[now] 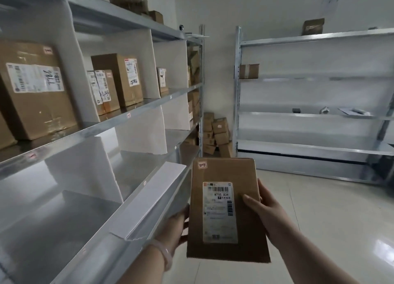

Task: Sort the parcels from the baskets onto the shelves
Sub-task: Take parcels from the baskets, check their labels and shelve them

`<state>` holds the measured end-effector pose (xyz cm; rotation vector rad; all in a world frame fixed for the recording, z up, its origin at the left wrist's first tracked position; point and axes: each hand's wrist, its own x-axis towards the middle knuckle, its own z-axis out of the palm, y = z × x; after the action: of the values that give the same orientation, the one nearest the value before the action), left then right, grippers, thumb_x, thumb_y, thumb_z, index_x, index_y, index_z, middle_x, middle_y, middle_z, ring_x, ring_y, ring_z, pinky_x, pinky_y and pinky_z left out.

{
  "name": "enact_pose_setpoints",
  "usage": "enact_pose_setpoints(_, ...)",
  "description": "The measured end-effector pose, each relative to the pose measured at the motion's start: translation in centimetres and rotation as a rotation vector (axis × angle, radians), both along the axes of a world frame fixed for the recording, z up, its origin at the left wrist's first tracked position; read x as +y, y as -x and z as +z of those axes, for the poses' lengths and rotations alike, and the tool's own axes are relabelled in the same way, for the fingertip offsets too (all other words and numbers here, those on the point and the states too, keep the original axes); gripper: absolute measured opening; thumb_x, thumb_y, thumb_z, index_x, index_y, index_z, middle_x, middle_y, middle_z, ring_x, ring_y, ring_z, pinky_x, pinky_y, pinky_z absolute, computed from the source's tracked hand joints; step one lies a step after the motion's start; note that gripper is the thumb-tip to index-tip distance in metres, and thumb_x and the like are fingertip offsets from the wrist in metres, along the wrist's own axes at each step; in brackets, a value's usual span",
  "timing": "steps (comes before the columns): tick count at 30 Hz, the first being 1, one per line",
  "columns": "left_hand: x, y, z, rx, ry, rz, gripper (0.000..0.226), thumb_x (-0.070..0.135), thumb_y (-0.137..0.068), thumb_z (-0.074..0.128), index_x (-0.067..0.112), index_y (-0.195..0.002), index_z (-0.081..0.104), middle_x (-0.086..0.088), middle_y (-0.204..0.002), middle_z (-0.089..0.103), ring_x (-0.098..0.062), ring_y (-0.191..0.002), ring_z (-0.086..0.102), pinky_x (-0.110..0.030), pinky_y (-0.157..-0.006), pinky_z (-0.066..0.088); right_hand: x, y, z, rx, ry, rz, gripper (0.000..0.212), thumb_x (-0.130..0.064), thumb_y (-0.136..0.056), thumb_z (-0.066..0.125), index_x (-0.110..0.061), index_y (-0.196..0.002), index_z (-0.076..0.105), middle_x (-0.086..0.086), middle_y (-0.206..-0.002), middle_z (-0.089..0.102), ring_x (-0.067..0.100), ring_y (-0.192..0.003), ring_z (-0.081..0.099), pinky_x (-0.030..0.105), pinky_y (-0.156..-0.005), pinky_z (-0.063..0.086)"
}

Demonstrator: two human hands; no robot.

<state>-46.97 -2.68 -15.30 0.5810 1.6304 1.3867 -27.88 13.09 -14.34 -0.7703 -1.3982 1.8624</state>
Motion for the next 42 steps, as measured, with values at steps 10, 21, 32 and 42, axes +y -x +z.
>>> enact_pose_setpoints(10, 9.4, 2.1, -0.4, 0.141, -0.128, 0.090, 0.047, 0.079, -0.072, 0.057, 0.061, -0.116, 0.056, 0.017, -0.118, 0.069, -0.019, -0.119, 0.060, -0.051, -0.107, 0.044, 10.2, 5.2, -1.3, -0.070, -0.045, 0.114, 0.068, -0.019, -0.086, 0.069, -0.035, -0.145, 0.041, 0.007, -0.125, 0.063, 0.027, -0.107, 0.064, 0.038, -0.079, 0.057)
enact_pose_setpoints(21, 18.4, 14.4, -1.7, 0.093, -0.213, 0.186, 0.045, 0.041, -0.090, 0.062, 0.057, -0.129, 0.045, 0.011, -0.128, 0.065, -0.021, -0.120, 0.061, -0.054, -0.110, 0.039, 20.5, 18.5, -1.3, -0.155, -0.090, 0.187, 0.066, -0.008, -0.090, 0.063, -0.038, -0.145, 0.040, 0.008, -0.123, 0.061, 0.024, -0.104, 0.062, 0.030, -0.071, 0.052)
enact_pose_setpoints(32, 26.1, 25.0, -0.8, 0.161, -0.173, 0.267, 0.039, 0.037, -0.098, 0.054, 0.056, -0.131, 0.047, 0.020, -0.110, 0.072, -0.014, -0.108, 0.066, -0.056, -0.108, 0.040, 29.5, 30.5, -1.2, -0.164, -0.119, 0.254, 0.066, -0.010, -0.091, 0.063, -0.039, -0.145, 0.038, 0.005, -0.128, 0.057, 0.017, -0.103, 0.059, 0.024, -0.066, 0.049)
enact_pose_setpoints(42, 28.2, 31.2, -0.9, 0.216, -0.212, 0.633, 0.045, 0.023, -0.098, 0.053, 0.043, -0.137, 0.048, 0.012, -0.122, 0.069, -0.016, -0.112, 0.065, -0.040, -0.094, 0.054, 35.3, 44.3, -1.4, -0.107, -0.264, 0.625, 0.059, -0.004, -0.089, 0.064, -0.037, -0.136, 0.048, -0.002, -0.111, 0.070, 0.006, -0.095, 0.068, 0.016, -0.068, 0.054)
